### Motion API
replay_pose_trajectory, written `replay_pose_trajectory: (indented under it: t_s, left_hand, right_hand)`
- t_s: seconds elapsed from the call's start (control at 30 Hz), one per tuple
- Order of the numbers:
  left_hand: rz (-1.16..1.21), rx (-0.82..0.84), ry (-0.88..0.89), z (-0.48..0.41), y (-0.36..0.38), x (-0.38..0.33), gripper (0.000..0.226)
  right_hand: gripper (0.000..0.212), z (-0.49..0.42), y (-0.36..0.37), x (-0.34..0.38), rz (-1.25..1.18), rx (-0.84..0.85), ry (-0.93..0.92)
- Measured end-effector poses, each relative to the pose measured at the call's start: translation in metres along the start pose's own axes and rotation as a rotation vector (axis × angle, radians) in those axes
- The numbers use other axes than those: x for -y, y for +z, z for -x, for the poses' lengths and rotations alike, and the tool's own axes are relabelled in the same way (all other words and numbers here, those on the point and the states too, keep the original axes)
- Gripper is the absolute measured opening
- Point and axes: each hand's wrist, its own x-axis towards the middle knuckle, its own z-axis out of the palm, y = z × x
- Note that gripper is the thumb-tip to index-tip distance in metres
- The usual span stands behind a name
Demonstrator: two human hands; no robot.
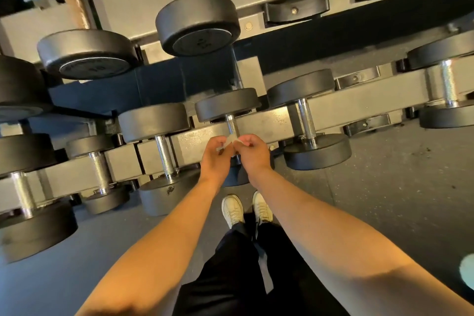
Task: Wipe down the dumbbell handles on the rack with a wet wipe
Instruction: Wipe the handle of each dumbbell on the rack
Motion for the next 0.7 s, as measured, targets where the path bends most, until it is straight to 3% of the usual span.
replay_pose_trajectory:
  t_s: [0.1, 0.2, 0.3, 0.43, 0.53, 0.7]
  left_hand:
    - [0.063, 0.082, -0.033, -0.009, 0.0, 0.011, 0.02]
    - [0.06, 0.058, -0.046, -0.025, -0.002, 0.018, 0.02]
    - [0.013, -0.105, 0.003, -0.043, 0.006, 0.019, 0.015]
    - [0.132, -0.296, -0.003, -0.064, 0.027, 0.016, 0.016]
    - [0.025, -0.324, -0.043, -0.081, 0.043, 0.015, 0.014]
    - [-0.102, -0.302, 0.052, -0.089, 0.052, 0.024, 0.017]
  right_hand:
    - [0.018, -0.01, 0.001, 0.006, -0.129, 0.093, 0.083]
    - [0.025, -0.023, 0.002, 0.007, 0.01, 0.142, 0.012]
    - [0.026, -0.037, 0.003, -0.002, 0.235, 0.086, -0.175]
    - [0.029, -0.053, 0.0, -0.012, 0.364, -0.023, -0.169]
    - [0.03, -0.057, -0.002, -0.02, 0.519, -0.002, -0.191]
    - [0.024, -0.058, -0.002, -0.026, 0.663, -0.063, -0.284]
